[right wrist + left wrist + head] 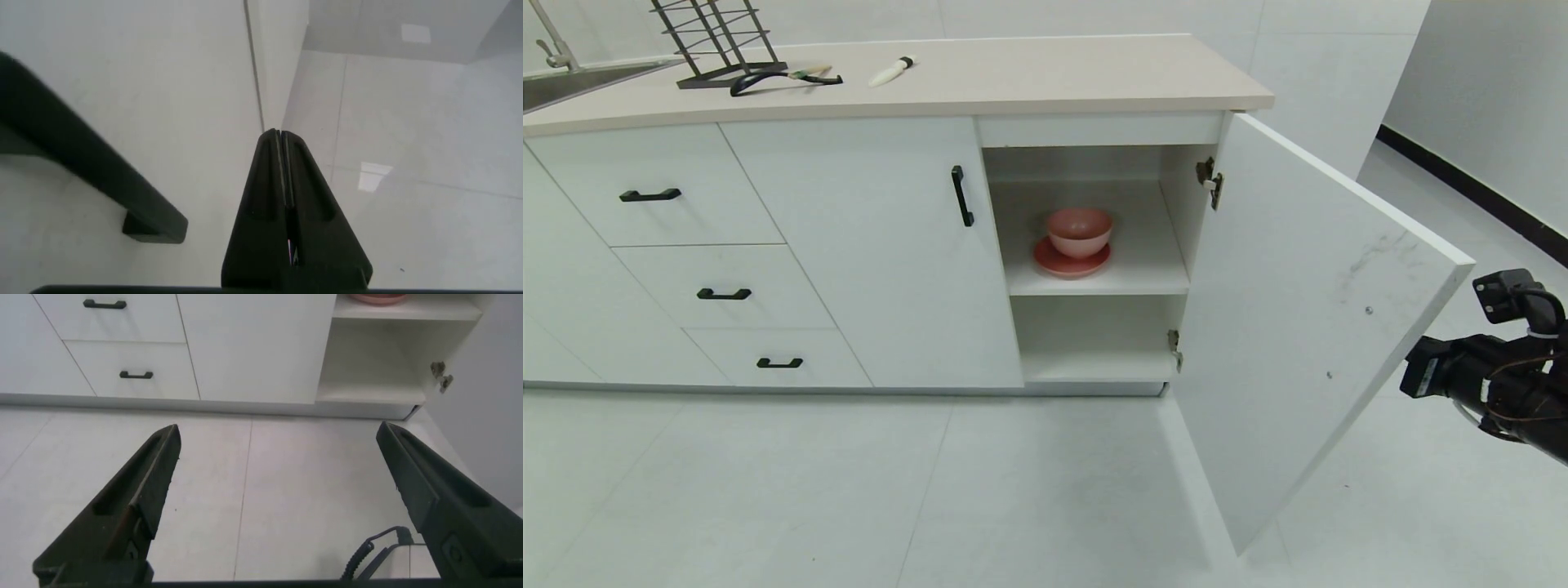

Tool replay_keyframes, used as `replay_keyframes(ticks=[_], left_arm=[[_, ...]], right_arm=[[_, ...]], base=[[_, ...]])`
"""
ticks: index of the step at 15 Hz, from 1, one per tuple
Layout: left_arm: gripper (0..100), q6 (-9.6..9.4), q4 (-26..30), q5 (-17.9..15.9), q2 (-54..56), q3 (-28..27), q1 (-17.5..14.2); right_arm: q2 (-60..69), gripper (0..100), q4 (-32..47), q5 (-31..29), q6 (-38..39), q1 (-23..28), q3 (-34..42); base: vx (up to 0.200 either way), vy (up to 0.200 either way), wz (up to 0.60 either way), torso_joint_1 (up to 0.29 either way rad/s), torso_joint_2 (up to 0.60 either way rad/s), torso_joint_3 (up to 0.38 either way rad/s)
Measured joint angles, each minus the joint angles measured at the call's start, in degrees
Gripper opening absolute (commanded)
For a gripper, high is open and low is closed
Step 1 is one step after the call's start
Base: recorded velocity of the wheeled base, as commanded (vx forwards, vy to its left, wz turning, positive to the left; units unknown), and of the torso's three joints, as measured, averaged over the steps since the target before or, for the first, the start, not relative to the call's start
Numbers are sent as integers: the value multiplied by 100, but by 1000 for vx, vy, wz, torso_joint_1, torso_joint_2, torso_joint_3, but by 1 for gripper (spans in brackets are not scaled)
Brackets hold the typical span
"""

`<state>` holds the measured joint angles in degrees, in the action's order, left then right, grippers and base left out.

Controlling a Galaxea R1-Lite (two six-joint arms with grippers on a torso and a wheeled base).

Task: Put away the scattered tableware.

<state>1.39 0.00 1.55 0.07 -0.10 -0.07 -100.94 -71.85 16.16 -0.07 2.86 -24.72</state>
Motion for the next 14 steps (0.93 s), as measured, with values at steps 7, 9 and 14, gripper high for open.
replay_keyframes(ticks=[7,9,14], left_arm=[[100,-9,0,0,0,0,0],[100,-9,2,1,0,0,0],[100,-9,0,1,0,0,0]], right_arm=[[-121,0,-32,52,-44,-102,20],[-99,0,-29,52,-44,-234,67],[-77,0,-32,52,-44,-449,113]], base=[[0,0,0,0,0,0],[0,0,0,0,0,0],[0,0,0,0,0,0]])
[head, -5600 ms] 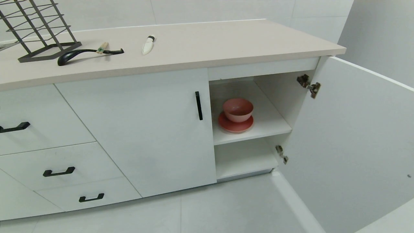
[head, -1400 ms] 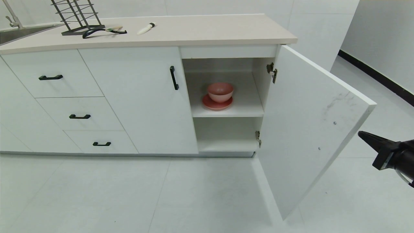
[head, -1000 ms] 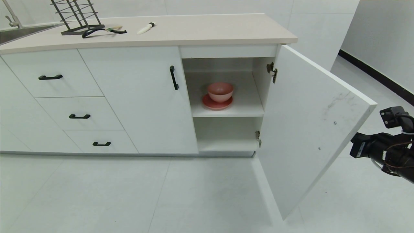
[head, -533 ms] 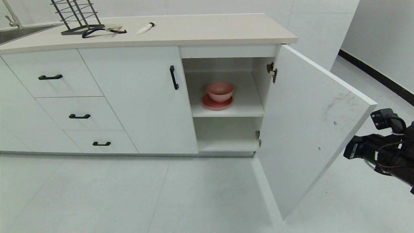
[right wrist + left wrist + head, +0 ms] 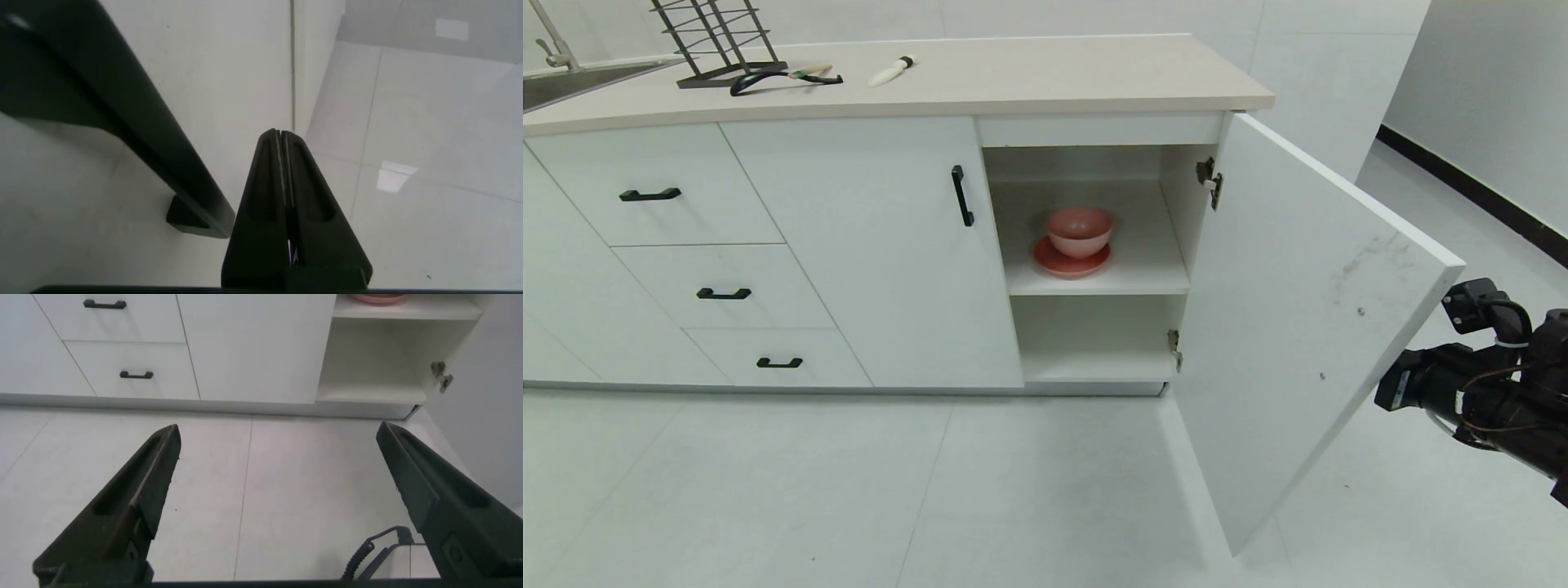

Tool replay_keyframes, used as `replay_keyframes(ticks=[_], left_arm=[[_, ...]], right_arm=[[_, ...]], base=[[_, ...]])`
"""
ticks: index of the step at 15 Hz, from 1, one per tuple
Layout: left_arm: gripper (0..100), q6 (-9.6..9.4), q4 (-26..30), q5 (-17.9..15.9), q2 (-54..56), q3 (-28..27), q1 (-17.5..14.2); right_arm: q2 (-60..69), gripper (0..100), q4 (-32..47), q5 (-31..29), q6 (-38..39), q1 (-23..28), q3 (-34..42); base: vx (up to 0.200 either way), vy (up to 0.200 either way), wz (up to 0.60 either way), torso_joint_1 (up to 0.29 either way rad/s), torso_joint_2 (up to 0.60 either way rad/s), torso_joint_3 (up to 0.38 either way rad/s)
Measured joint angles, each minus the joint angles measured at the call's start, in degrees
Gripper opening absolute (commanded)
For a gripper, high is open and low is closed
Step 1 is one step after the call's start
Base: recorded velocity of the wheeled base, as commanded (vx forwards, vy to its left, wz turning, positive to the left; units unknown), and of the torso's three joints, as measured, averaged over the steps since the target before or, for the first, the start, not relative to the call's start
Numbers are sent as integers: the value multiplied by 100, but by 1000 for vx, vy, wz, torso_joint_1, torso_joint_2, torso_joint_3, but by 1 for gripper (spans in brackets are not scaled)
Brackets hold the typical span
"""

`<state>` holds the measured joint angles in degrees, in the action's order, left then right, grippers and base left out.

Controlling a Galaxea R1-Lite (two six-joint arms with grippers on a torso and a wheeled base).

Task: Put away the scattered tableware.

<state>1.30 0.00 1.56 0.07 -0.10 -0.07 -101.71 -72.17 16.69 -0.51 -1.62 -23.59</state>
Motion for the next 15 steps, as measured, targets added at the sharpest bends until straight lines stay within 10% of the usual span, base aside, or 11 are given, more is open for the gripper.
replay_keyframes(ticks=[15], left_arm=[[100,6,0,0,0,0,0]], right_arm=[[-118,0,-6,-5,9,-1420,-124]], base=[[0,0,0,0,0,0]])
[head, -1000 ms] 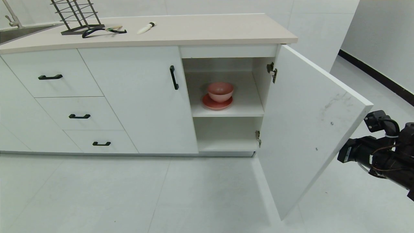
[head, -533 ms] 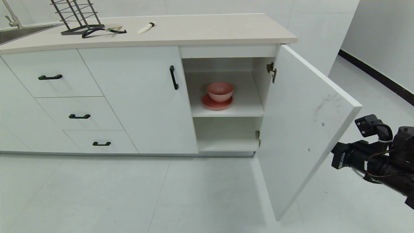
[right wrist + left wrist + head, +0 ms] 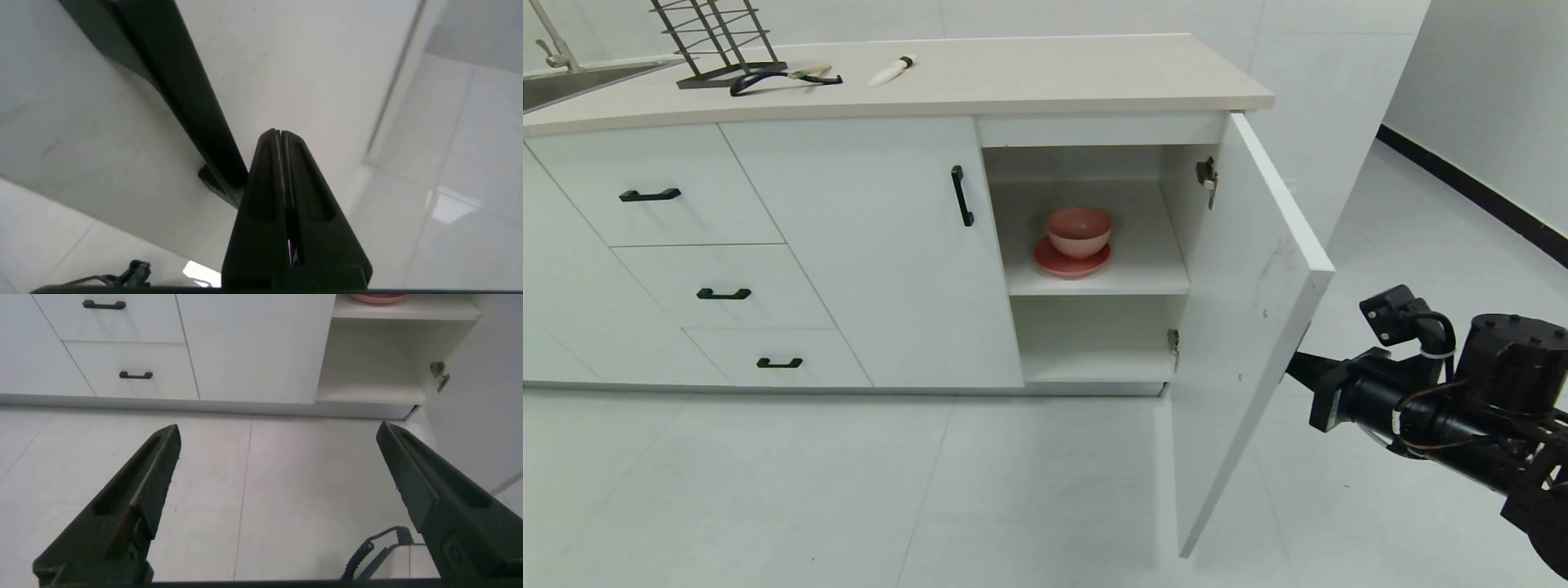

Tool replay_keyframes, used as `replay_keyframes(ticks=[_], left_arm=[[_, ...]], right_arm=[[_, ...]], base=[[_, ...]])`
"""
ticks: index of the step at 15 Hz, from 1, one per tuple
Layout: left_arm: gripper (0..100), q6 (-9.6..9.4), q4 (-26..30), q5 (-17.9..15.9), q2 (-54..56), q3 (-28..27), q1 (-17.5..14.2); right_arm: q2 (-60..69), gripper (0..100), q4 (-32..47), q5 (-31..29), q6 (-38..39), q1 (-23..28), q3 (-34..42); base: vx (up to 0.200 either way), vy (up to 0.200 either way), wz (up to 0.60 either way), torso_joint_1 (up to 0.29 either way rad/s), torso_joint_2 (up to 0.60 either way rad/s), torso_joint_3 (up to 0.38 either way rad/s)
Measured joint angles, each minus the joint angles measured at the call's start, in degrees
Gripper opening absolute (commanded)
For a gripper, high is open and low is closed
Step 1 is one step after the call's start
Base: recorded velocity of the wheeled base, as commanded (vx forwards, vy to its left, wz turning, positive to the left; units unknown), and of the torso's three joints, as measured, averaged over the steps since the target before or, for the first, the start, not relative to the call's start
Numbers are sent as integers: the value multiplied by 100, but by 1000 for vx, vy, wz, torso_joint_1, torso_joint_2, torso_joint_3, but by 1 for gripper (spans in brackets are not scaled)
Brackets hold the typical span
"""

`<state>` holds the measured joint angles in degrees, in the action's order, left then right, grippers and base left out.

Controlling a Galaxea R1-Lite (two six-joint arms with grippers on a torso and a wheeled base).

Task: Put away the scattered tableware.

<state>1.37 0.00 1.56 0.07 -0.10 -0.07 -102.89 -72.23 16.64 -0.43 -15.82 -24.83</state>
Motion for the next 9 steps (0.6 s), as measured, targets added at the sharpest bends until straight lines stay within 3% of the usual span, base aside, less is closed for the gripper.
replay_keyframes(ticks=[9], left_arm=[[100,60,0,51,0,0,0]], right_arm=[[-649,0,-28,9,33,-685,-1196]], base=[[0,0,0,0,0,0]])
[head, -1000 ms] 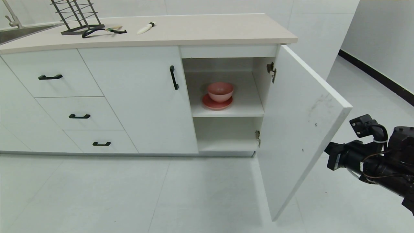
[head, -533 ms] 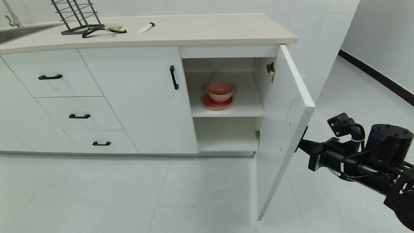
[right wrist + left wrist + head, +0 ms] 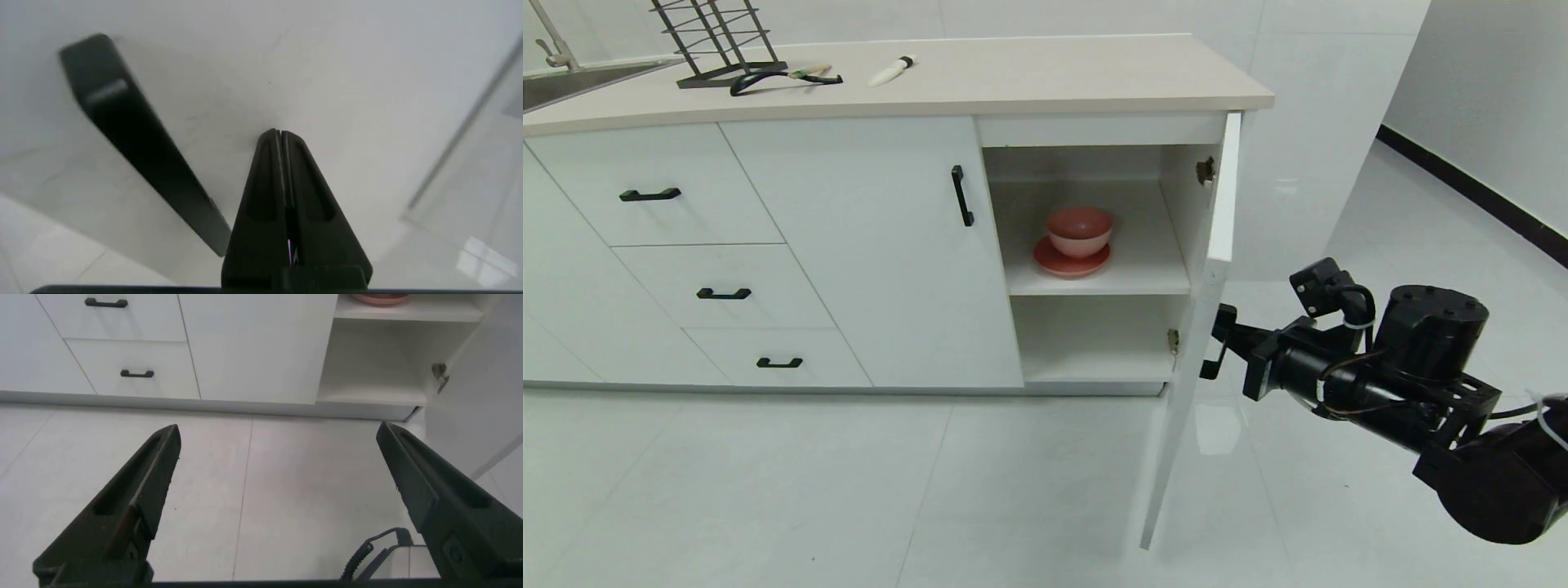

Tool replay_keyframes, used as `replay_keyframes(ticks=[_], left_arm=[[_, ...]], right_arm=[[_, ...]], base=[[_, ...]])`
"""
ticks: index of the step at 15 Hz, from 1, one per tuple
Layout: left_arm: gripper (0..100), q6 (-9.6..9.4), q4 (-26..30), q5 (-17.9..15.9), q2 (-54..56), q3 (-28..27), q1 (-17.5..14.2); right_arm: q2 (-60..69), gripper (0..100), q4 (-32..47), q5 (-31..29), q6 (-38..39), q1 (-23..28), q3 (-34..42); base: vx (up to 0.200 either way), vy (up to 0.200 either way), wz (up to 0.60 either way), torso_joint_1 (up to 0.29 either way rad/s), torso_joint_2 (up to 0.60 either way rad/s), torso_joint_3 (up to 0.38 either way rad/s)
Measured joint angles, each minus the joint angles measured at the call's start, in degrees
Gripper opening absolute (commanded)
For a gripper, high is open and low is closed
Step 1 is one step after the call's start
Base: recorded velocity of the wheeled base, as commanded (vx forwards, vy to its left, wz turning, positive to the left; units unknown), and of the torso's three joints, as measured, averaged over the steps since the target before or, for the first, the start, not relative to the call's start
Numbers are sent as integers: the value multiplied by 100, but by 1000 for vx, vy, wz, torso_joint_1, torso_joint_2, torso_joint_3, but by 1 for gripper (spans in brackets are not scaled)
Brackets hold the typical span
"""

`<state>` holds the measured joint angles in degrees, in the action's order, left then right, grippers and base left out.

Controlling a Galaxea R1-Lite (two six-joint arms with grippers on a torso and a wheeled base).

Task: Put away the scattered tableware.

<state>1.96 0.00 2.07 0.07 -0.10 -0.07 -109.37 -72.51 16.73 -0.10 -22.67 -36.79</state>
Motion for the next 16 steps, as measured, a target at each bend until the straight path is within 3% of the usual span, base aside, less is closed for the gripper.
replay_keyframes(ticks=[11,16], left_arm=[[100,11,-7,20,0,0,0],[100,63,-7,57,0,0,0]], right_arm=[[-920,0,-84,-9,20,-662,-1462],[-1334,0,-119,-12,26,-725,-1957]], base=[[0,0,0,0,0,0],[0,0,0,0,0,0]])
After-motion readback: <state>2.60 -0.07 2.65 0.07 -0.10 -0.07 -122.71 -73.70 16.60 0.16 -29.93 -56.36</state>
